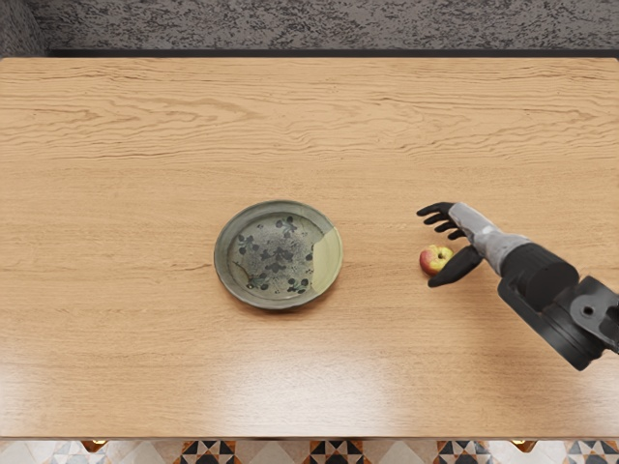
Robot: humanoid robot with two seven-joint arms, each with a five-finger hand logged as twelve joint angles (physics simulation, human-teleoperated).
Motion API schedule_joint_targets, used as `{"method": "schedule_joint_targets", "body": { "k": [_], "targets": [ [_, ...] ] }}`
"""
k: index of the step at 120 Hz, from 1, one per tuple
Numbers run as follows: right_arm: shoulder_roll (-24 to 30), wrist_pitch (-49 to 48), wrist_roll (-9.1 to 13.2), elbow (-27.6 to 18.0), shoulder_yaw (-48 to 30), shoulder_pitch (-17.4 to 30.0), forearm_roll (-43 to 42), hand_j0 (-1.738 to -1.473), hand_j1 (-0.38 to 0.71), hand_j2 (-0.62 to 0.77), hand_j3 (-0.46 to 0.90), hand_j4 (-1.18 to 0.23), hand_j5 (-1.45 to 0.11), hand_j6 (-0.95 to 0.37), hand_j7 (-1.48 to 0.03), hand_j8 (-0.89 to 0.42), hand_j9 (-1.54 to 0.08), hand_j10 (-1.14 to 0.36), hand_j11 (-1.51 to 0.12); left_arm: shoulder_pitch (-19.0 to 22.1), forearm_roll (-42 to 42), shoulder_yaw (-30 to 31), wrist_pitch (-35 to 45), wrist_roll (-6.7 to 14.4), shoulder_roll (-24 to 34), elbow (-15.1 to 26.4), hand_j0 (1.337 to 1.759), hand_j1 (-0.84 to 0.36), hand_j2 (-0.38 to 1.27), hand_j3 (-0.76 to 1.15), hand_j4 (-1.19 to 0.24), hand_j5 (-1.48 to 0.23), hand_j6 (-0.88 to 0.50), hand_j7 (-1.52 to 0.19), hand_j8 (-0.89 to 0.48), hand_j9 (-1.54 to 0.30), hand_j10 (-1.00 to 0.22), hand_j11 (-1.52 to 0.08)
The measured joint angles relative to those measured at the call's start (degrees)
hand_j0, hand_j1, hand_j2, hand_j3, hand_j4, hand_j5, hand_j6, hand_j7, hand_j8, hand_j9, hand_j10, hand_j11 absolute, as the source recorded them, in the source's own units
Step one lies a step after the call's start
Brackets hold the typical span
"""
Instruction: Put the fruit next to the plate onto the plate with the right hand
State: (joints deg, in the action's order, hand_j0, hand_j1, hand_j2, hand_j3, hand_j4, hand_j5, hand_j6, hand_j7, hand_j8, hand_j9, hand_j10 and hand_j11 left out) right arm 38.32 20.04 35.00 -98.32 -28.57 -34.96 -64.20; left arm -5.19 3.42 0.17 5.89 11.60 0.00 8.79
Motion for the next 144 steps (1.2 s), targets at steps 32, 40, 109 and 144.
{"method": "schedule_joint_targets", "body": {
  "k": [32, 40, 109, 144],
  "targets": [
    [-0.47, 1.26, 0.00, 0.52, 0.08, 1.23, -0.67, -1.658, 0.08, -0.07, 0.00, -0.36, -0.47, -0.36, -0.47, -0.36, -0.47, -0.36, -0.47, 0.00, 0.00, 0.00, 0.00, 0.00, 0.00, 0.00, 1.658, 0.34, 0.00, 0.00, -0.01, -0.01, -0.01, -0.01, -0.01, -0.01, -0.01, -0.01],
    [-0.42, 1.17, 0.00, 0.59, 0.09, 1.35, -0.66, -1.658, 0.12, -0.08, 0.00, -0.39, -0.51, -0.39, -0.51, -0.39, -0.51, -0.39, -0.51, 0.00, 0.00, 0.00, 0.01, 0.00, 0.00, 0.00, 1.658, 0.34, 0.00, 0.00, -0.01, -0.01, -0.01, -0.01, -0.01, -0.01, -0.01, -0.01],
    [-0.26, 0.91, -0.02, 0.65, -0.19, 1.48, -0.17, -1.657, 0.24, 0.00, 0.00, -0.52, -0.70, -0.53, -0.69, -0.40, -0.69, -0.48, -0.69, 0.00, 0.00, 0.00, 0.00, 0.00, 0.00, 0.00, 1.658, 0.34, 0.00, 0.00, -0.01, -0.01, -0.01, -0.01, -0.01, -0.01, -0.01, -0.01],
    [-0.19, 0.80, 0.00, 0.48, -0.76, 1.32, -0.11, -1.657, 0.25, 0.03, 0.00, -0.53, -0.72, -0.54, -0.70, -0.40, -0.71, -0.47, -0.71, 0.00, 0.00, 0.00, 0.00, 0.00, 0.00, 0.00, 1.658, 0.34, 0.00, 0.00, -0.01, -0.01, -0.01, -0.01, -0.01, -0.01, -0.01, -0.01]
  ]
}}
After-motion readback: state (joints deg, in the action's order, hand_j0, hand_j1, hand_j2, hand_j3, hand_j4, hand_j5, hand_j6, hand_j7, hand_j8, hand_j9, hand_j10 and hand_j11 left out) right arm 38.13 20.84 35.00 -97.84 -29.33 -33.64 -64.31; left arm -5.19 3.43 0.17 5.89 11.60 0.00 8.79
